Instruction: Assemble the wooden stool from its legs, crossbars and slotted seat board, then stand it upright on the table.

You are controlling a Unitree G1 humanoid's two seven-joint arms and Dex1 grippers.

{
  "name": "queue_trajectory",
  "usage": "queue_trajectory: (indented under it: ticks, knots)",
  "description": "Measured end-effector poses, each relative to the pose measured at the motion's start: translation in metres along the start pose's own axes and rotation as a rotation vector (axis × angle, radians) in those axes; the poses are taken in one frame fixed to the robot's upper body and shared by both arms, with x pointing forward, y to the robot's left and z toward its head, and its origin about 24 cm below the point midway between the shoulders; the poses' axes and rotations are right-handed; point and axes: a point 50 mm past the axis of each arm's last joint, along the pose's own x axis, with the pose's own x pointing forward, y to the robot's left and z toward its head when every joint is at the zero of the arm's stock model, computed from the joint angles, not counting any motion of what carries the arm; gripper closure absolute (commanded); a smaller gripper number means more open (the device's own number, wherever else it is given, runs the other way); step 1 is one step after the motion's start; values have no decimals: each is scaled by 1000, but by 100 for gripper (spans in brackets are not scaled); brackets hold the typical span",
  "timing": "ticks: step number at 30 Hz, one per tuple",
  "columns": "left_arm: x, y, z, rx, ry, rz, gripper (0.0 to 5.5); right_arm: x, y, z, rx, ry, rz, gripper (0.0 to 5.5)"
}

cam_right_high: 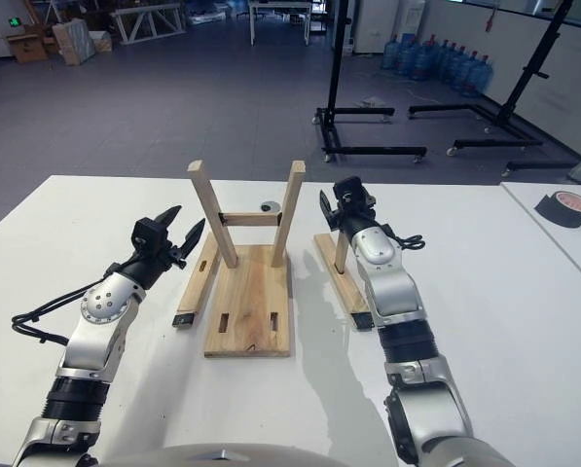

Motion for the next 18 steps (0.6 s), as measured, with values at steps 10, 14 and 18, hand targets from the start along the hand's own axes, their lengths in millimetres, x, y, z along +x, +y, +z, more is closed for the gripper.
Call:
queue_trajectory:
  ticks: [10,14,18]
  knots:
    - [0,0,0,0,-5,2,282,-6,-10,18,138,-95,24,240]
    - [-2,0,-2,-3,-1,12,282,-17,-28,41,177,-217,7,240]
    - [-8,-2,-5,-10,12,25,282,-35,-49,40,207,-266,-35,240]
